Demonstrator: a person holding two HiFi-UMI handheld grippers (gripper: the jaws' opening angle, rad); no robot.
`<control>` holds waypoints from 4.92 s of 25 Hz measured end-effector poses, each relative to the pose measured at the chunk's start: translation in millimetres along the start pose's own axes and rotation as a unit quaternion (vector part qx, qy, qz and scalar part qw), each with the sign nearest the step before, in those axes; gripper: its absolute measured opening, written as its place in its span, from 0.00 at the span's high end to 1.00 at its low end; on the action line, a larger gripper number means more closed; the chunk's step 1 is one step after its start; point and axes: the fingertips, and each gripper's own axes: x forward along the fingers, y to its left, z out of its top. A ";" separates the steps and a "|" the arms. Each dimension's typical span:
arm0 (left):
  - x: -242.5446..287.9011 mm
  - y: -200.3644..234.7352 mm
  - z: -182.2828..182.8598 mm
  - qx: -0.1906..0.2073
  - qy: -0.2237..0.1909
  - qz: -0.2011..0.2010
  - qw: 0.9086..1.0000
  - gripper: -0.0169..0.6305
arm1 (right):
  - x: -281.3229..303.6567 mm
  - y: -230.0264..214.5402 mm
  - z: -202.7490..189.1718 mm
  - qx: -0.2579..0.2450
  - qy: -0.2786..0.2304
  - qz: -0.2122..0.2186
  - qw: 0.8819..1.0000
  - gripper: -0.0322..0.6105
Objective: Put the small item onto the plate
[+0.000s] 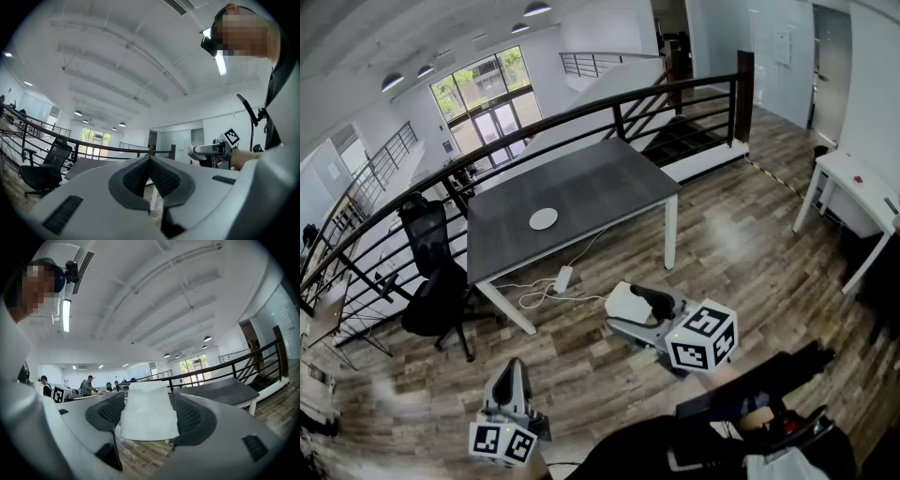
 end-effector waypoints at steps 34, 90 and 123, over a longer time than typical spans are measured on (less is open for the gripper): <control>-9.3 58.2 -20.0 -0.034 0.006 -0.024 0.999 0.97 | 54.0 21.7 -9.7 0.019 -0.003 -0.016 1.000 0.43; 338.2 137.7 -7.5 -0.007 0.016 0.059 0.998 0.97 | 233.1 -274.7 65.3 0.006 0.004 0.070 0.998 0.43; 387.5 347.0 -20.1 -0.057 0.023 -0.025 0.998 0.97 | 412.0 -271.4 52.7 0.001 0.025 -0.031 0.999 0.43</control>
